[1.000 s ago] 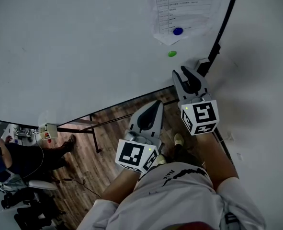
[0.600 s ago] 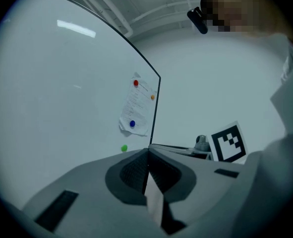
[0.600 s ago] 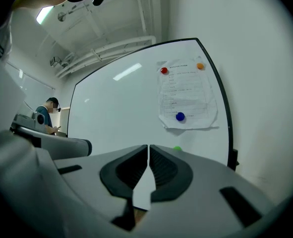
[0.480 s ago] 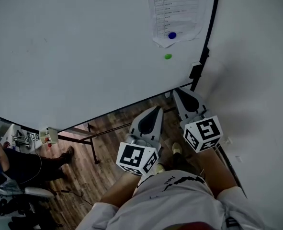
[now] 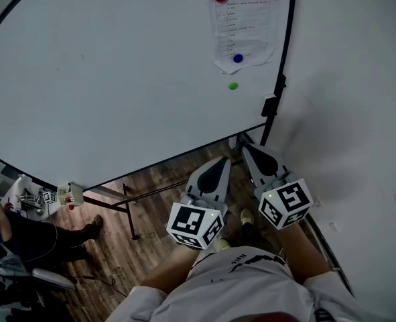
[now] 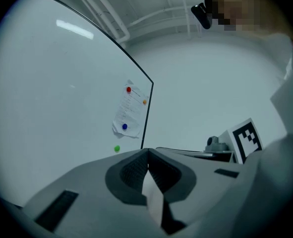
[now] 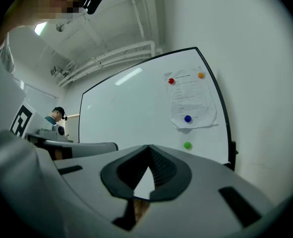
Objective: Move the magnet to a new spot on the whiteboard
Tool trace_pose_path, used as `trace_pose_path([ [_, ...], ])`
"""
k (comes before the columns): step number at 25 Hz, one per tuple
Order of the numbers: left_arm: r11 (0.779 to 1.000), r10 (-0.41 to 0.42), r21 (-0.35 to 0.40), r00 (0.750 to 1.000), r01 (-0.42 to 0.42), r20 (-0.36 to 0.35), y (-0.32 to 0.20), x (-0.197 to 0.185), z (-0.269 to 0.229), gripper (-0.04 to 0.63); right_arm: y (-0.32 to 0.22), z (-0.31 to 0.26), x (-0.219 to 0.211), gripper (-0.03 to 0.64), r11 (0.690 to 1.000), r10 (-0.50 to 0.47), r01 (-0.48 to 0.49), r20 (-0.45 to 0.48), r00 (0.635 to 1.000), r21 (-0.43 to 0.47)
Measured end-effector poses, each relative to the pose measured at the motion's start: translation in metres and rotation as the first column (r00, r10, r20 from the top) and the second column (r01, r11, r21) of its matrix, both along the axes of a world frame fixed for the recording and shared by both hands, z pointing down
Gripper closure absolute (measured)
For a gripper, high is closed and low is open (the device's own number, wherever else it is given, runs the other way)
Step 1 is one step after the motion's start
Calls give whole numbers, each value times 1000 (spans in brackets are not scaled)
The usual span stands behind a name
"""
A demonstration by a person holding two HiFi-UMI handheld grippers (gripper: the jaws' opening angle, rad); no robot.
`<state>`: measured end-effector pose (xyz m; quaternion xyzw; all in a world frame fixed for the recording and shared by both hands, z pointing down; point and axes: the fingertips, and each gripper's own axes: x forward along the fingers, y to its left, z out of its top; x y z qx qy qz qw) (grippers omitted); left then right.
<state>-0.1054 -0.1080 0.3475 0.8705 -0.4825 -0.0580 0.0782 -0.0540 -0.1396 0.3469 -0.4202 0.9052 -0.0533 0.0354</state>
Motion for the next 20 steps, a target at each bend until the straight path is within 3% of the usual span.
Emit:
trace_pose_path([
  [20,1000,-25,0,999,25,-20,4,-10,3,584,7,5,-6,603,1000,-22,22,-36,999,-6],
])
